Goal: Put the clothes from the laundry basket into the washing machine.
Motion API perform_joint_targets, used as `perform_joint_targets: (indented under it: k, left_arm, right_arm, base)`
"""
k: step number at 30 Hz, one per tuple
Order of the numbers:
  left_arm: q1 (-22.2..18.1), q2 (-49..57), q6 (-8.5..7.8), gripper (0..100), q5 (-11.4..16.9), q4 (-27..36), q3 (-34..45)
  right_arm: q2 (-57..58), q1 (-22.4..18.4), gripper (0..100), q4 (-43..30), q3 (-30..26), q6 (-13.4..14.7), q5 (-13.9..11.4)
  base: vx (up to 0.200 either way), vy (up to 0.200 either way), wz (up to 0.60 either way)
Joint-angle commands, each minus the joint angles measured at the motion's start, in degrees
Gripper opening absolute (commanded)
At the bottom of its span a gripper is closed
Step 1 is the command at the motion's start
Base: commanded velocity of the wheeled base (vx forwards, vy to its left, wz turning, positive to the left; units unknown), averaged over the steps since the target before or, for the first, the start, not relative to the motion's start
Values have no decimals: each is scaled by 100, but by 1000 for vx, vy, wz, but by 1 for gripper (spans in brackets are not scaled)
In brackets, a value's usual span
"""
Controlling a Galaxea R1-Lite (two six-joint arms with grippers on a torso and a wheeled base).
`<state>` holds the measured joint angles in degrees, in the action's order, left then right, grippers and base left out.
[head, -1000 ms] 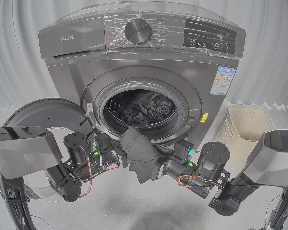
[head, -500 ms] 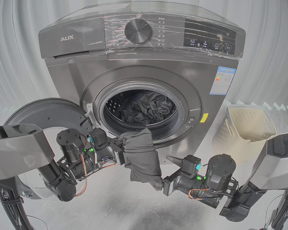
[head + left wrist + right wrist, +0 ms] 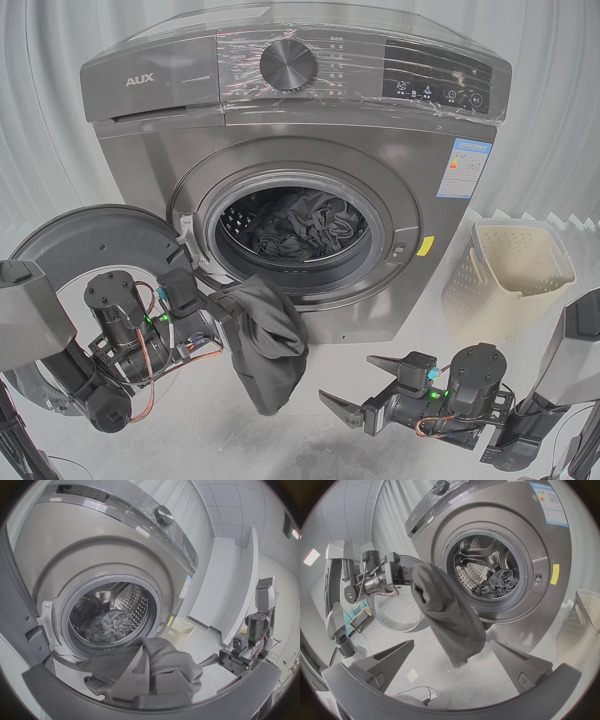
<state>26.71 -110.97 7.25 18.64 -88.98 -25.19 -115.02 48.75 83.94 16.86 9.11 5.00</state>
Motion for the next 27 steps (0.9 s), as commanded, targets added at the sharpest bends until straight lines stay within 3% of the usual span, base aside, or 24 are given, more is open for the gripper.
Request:
perform_joint_targets:
  k: [1, 11, 27]
  left_arm:
    - [1, 401, 4, 0, 17, -5, 330]
    - [36, 603, -5, 0, -45, 3, 603]
    - [80, 761, -66, 0, -45, 12, 1007]
  right_arm:
    - [322, -50, 100, -1, -34, 30, 19]
    - [823, -700, 100, 8, -34, 39, 45]
    - [876, -832, 100, 8, -16, 39, 36]
  base:
    - [0, 0, 0]
    - [0, 0, 0]
    - [0, 0, 0]
